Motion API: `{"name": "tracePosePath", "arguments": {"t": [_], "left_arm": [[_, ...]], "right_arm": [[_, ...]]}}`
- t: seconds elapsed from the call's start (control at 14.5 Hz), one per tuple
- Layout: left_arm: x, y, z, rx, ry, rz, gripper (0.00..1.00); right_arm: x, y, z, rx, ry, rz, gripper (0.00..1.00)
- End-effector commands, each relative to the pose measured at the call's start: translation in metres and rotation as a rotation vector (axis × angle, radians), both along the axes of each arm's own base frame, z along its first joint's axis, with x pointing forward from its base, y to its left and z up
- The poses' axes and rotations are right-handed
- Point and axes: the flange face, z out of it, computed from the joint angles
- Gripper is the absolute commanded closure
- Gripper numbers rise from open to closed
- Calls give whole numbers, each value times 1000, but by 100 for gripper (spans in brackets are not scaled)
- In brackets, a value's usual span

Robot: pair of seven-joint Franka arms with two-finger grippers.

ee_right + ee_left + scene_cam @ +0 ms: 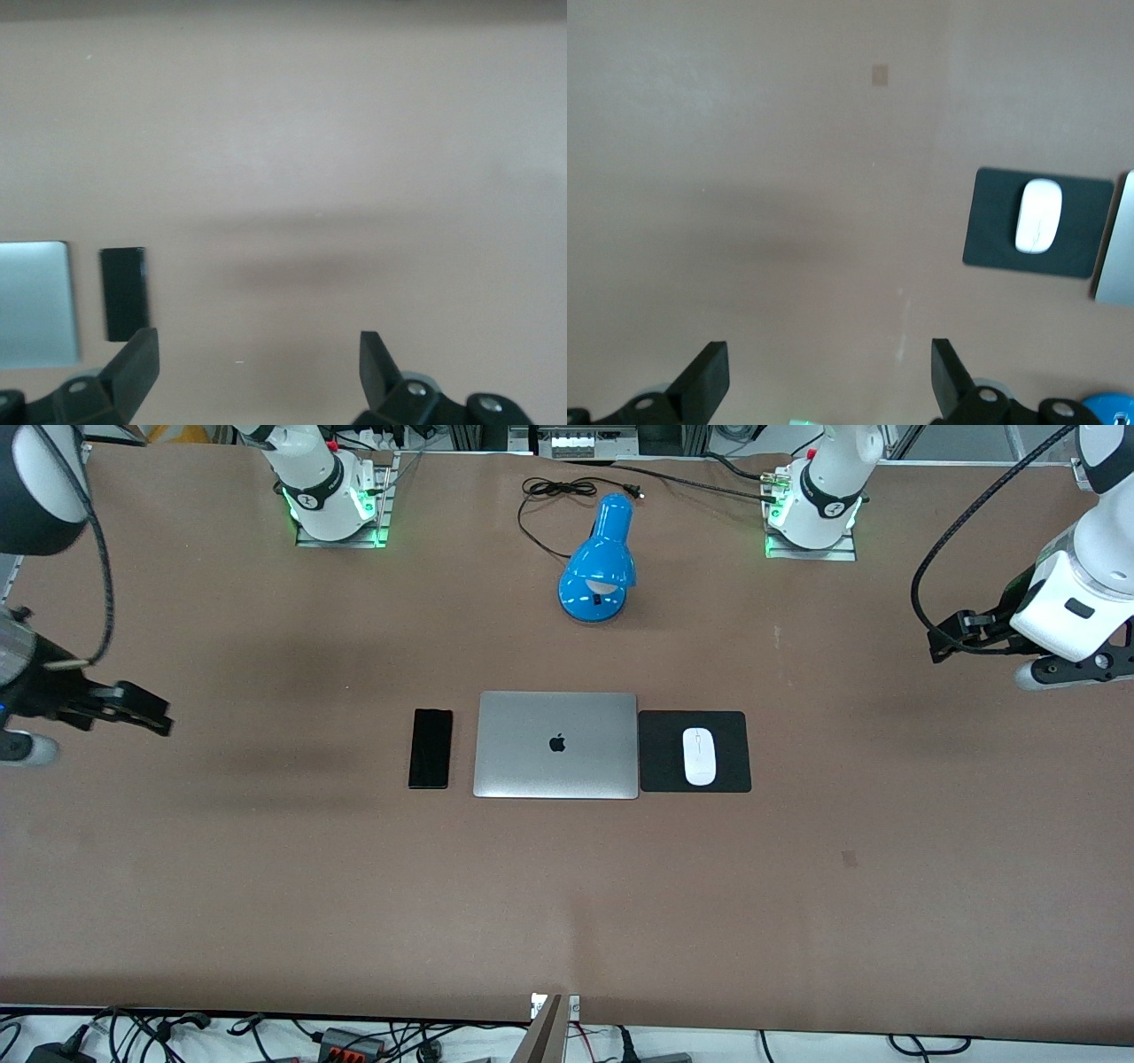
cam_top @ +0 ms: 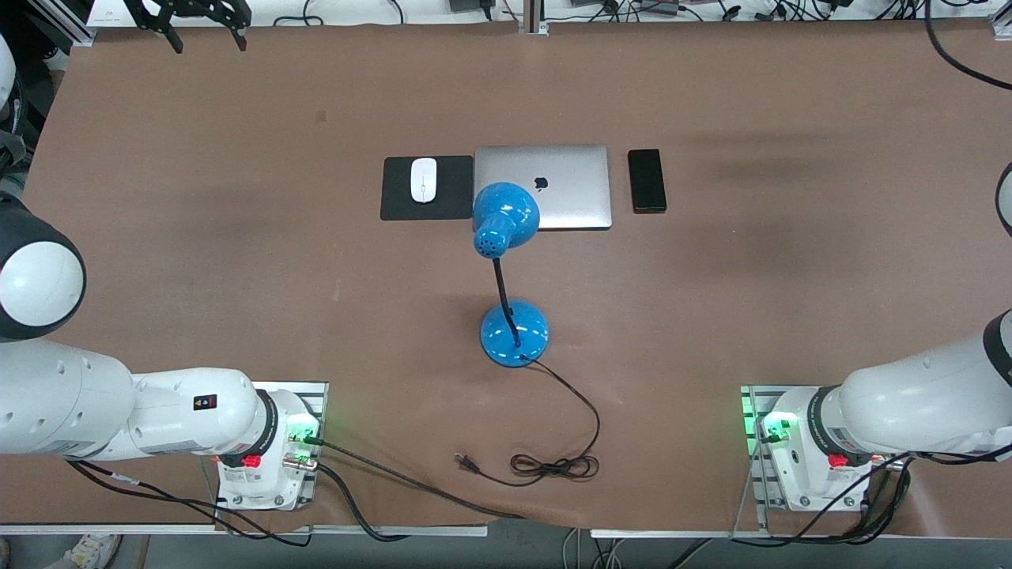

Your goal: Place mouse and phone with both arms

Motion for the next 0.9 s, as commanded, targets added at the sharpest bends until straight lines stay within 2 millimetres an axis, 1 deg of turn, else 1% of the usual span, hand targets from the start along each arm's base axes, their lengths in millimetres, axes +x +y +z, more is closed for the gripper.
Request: {"name": "tracePosePath", "arguments": {"t": [0.0, 0.07, 0.14, 0.21, 0.28, 0.35, 0.42, 0.62, 0.69, 0.83], "left_arm": [[-17, 2, 6, -23, 20, -23, 0], [-18, 6, 7, -48, 16, -11, 0], [-19, 5, 7, -51, 20, -27, 0], [-20, 8, 8, -62, 34, -26, 0], [-22, 13, 8, -74, 51, -16, 0], [-22, 16, 8, -76, 52, -11, 0], [-22, 15, 8, -75, 49, -12, 0], [-16, 12, 10, -66, 12, -18, 0], [-15, 13, 11, -65, 11, -17, 0], [-14, 12, 14, -65, 4, -14, 0]], "right_arm": [[-8, -16, 14, -20, -9, 58, 0], [-11, -17, 16, -19, -4, 55, 0], [-16, -18, 20, -19, -6, 53, 0], [-23, -19, 14, -19, 3, 53, 0], [-31, -19, 12, -18, -4, 55, 0], [-41, -20, 5, -17, -6, 55, 0], [-51, -24, 0, -16, -6, 47, 0], [-81, -27, -21, -8, -17, 33, 0], [-83, -27, -25, -7, -5, 33, 0], [-78, -24, -28, -10, 3, 48, 0]]}}
